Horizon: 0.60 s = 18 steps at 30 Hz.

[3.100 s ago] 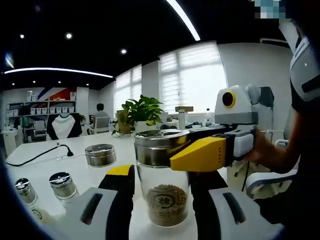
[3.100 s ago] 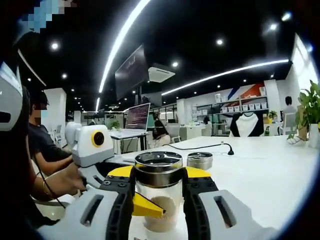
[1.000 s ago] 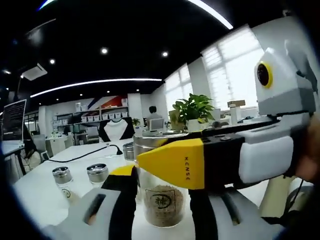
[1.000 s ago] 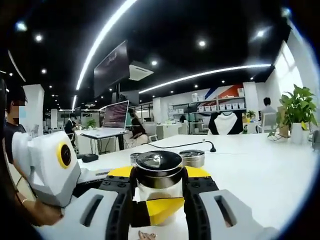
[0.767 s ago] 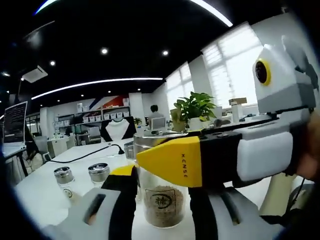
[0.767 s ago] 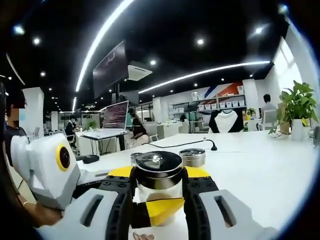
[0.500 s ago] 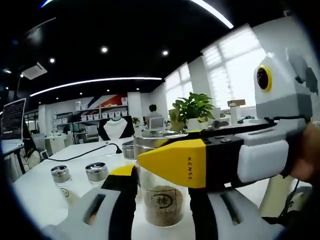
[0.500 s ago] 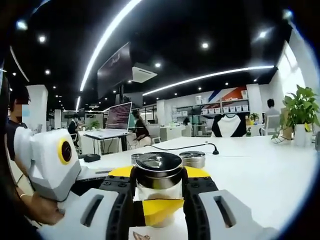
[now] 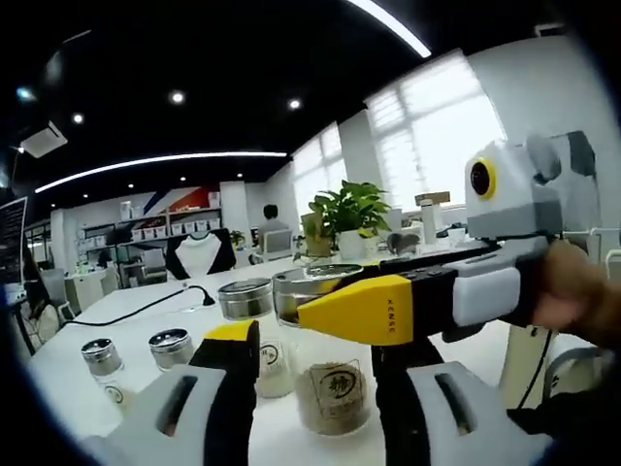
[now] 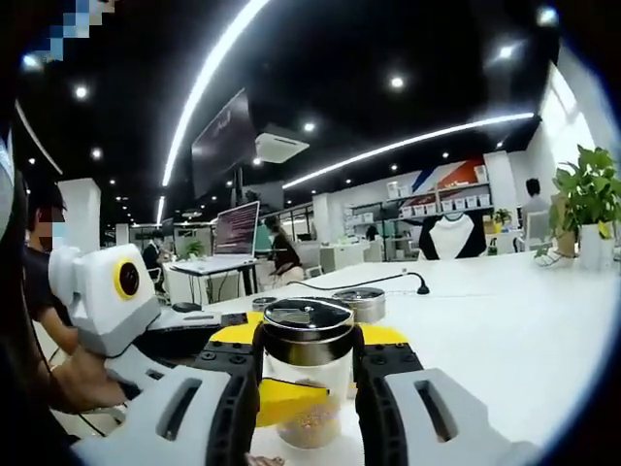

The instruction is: Rotate the seasoning bottle until the label or dispensing opening points toward the visible target arrow and the bottle remains upright within the marked orientation range

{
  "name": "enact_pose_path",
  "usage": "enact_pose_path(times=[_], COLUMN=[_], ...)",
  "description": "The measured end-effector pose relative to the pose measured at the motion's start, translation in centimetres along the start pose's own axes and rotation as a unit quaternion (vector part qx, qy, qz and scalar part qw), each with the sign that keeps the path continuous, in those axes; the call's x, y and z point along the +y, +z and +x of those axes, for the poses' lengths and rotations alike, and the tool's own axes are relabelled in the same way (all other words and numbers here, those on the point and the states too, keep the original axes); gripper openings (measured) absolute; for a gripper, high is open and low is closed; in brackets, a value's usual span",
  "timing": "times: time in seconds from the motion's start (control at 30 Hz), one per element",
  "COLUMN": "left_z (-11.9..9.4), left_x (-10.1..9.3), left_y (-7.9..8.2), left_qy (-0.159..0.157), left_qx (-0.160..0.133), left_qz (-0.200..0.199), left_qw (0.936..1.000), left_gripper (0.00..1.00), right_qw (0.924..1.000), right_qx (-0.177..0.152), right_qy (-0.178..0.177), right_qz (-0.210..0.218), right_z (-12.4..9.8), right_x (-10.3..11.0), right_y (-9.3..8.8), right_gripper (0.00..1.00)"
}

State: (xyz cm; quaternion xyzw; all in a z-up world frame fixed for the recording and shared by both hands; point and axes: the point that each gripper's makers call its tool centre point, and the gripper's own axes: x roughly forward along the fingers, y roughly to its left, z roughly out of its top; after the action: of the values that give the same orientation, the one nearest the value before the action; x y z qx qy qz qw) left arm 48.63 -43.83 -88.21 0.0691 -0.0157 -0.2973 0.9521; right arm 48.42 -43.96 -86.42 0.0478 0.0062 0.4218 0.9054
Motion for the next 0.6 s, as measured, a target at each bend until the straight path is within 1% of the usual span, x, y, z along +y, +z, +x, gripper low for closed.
enact_pose_path(times=[0.03,0.1,0.17,0.27,0.3,0.33,0.4,0.43,0.5,0.6], left_z=[0.0,-0.3,-0.5,-1.1,-1.1,-1.3,-1.4,-1.4,-1.5,-1.7], left_x=[0.0,0.2,0.5,1.3,1.5,2.0,2.3,2.5,2.6,2.8], left_y=[-0.3,-0.8,-1.1,-1.1,-1.1,-1.4,-0.9,-0.8,-0.5,-0.6], left_qy=[-0.008,-0.013,-0.011,-0.006,-0.004,0.004,0.010,0.009,0.000,0.002], left_qx=[0.004,0.015,0.019,0.021,0.028,0.046,0.038,0.036,0.030,0.036], left_qz=[-0.001,-0.004,-0.005,-0.007,-0.006,0.010,0.019,0.017,0.000,0.003], left_qw=[1.0000,0.9998,0.9997,0.9997,0.9996,0.9989,0.9991,0.9992,0.9996,0.9994], left_gripper=[0.49,0.51,0.52,0.53,0.53,0.54,0.55,0.55,0.55,0.57], right_qw=[1.0000,1.0000,0.9999,0.9997,0.9997,0.9996,0.9993,0.9991,0.9988,0.9985], right_qx=[0.001,0.003,0.004,0.000,0.000,0.000,-0.003,-0.002,0.000,0.001], right_qy=[0.000,-0.001,-0.004,-0.013,-0.015,-0.017,-0.024,-0.027,-0.031,-0.031], right_qz=[0.000,-0.003,-0.011,-0.020,-0.021,-0.023,-0.030,-0.032,-0.038,-0.044], right_z=[0.0,-0.1,-0.3,-0.6,-0.6,-0.6,-0.7,-0.7,-0.6,-0.7], right_x=[-0.2,-0.6,-1.0,-2.3,-2.8,-3.1,-3.8,-4.1,-4.8,-5.5], right_y=[0.0,0.0,0.2,1.0,1.1,1.2,1.4,1.4,1.6,1.7], right_gripper=[0.34,0.34,0.34,0.34,0.34,0.34,0.34,0.34,0.34,0.34])
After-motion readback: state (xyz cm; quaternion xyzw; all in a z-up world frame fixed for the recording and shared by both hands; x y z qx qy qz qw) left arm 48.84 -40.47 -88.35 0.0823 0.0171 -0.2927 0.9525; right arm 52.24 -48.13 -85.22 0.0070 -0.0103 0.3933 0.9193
